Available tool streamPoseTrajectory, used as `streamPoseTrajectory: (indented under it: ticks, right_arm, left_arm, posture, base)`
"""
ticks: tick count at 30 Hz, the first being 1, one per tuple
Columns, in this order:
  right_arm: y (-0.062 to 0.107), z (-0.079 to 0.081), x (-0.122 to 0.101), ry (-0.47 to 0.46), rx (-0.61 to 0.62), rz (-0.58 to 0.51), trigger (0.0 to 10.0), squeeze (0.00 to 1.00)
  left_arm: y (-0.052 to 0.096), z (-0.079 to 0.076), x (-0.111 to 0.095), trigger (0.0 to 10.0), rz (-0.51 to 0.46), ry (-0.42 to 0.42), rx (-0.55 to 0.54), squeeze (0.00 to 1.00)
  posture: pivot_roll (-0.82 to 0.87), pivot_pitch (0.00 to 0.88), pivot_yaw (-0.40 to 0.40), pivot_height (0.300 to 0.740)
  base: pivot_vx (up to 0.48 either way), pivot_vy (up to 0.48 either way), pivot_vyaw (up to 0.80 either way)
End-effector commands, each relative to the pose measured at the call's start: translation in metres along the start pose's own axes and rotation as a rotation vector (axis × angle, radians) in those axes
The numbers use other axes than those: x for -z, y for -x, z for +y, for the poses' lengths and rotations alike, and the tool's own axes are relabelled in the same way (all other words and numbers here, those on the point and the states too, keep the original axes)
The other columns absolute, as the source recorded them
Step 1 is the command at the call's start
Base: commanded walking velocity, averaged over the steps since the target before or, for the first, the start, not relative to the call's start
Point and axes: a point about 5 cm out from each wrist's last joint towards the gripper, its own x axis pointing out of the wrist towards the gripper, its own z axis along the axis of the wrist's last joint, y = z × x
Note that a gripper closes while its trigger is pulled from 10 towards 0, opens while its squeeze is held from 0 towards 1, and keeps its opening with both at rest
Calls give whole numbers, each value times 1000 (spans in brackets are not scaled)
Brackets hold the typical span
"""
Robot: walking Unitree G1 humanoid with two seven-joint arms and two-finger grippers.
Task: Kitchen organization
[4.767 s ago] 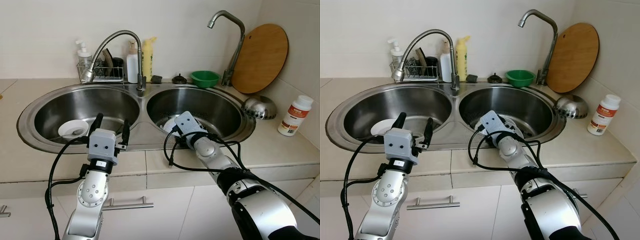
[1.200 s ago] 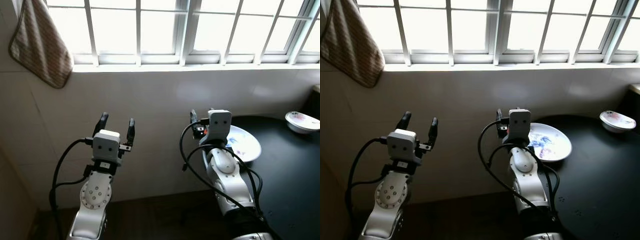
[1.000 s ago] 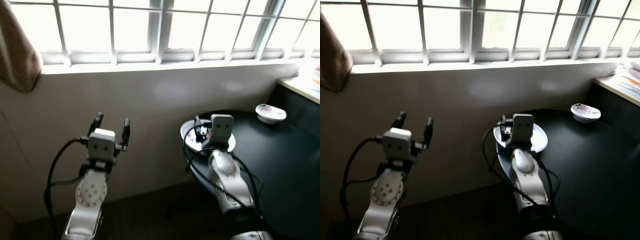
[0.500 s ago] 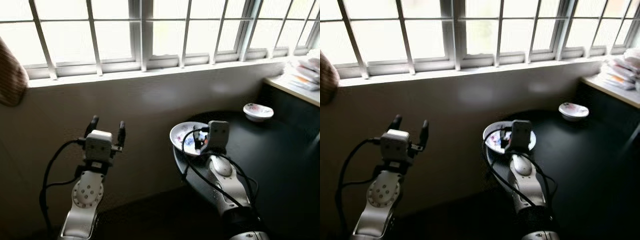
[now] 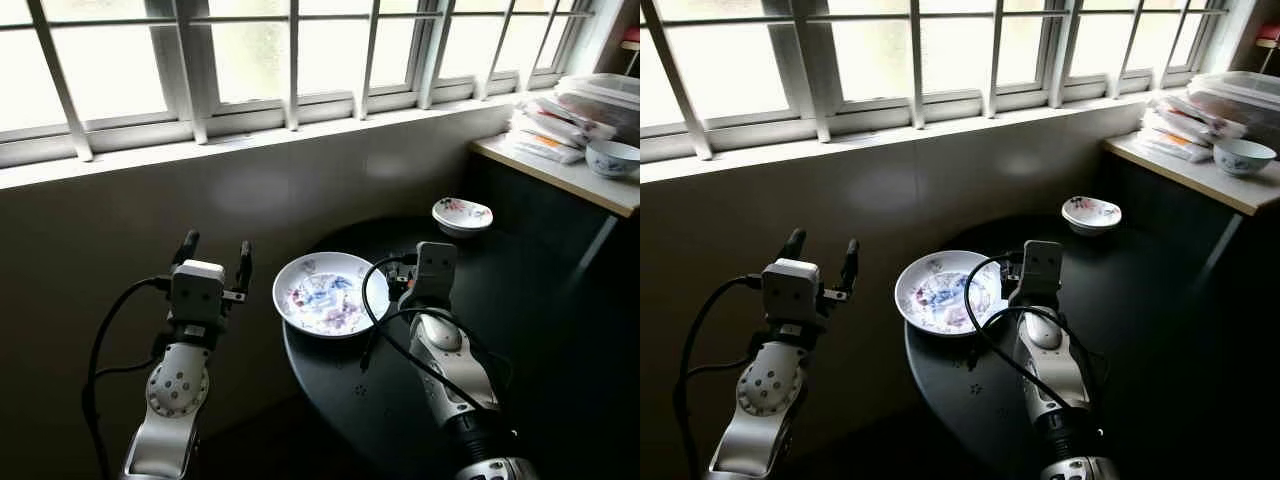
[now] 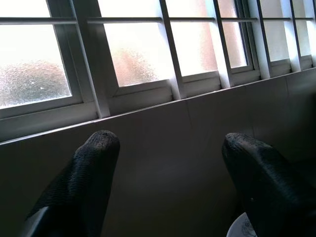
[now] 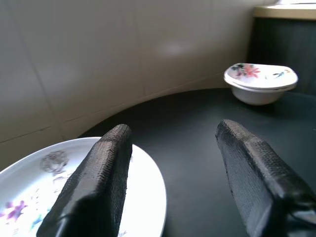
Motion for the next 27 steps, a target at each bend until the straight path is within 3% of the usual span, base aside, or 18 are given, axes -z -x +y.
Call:
streamPoseTrajectory:
  ticks: [1,22,27]
  right_arm:
    - [-1,-13,5,-2,42,36,10000,0]
    - [-6,-19,48,-177,20,319,10000,0]
    - [-6,-13,62,-248,-53,410,10000,0]
  left_arm:
    - [-1,-5,-4,10000,-14,8,17,0]
    - [-2,-7,2,10000,21,13,19,0]
    - [-3,-7,2,10000,23,10,22,0]
  posture:
    - [30,0,-36,736]
    - [28,0,-37,736]
    - [31,0,-38,736]
  base:
    - [0,0,0]
    - [0,0,0]
    - [0,0,0]
